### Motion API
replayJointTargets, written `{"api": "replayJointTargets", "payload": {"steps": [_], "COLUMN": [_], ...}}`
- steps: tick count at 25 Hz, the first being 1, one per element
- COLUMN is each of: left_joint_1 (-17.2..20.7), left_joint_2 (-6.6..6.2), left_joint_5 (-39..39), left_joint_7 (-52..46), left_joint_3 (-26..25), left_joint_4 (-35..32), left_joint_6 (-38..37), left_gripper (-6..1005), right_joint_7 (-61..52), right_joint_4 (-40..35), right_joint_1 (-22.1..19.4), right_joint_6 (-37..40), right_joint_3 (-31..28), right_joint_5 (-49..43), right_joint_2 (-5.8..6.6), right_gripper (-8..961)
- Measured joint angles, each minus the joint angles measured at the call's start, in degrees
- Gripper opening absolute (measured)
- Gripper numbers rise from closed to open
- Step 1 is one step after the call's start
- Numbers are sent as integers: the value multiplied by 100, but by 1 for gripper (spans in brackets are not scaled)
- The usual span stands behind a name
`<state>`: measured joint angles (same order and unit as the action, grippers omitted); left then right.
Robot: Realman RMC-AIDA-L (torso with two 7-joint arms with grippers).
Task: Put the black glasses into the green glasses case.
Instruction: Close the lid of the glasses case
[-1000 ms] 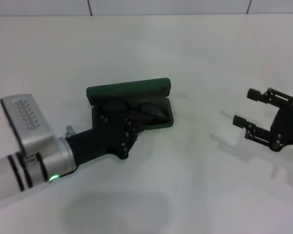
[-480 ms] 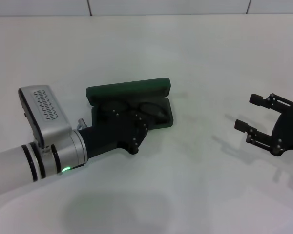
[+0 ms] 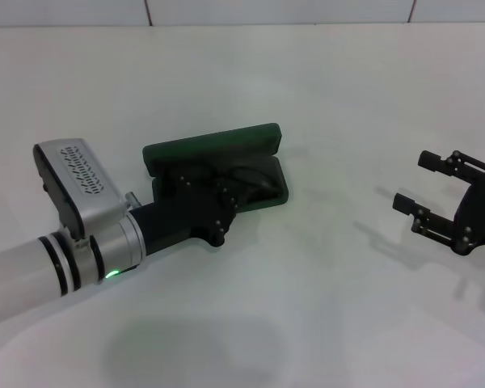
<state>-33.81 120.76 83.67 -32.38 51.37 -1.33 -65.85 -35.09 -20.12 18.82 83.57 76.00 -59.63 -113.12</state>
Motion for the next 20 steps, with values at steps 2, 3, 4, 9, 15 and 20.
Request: {"api": "replayJointTargets", "payload": {"steps": [2,3,4,9,15,20], "left_joint_1": [-14,-17,-20,-4,233,838], "left_joint_2": [0,0,0,0,-20,-75], "left_joint_5": [-1,-2,-2,-30,-62,-194], "left_joint_7": [18,22,22,25,27,-116], "left_joint_3": [-8,-9,-12,-14,-11,-11], "left_joint_4": [16,17,18,19,-60,-691], "left_joint_6": [0,-9,-38,-410,-923,-1100], "left_gripper": [55,55,55,56,57,57], "right_joint_7": [2,2,2,2,2,2], "right_joint_4": [0,0,0,4,8,9], "right_joint_1": [-1,-1,-1,-9,-10,-10], "right_joint_6": [2,2,1,-11,-35,-42], "right_joint_3": [-2,-2,-2,0,2,2], "right_joint_5": [-2,-2,-2,-2,18,44], "right_joint_2": [0,1,0,1,-5,-8], "right_gripper": [658,658,658,658,658,658]}}
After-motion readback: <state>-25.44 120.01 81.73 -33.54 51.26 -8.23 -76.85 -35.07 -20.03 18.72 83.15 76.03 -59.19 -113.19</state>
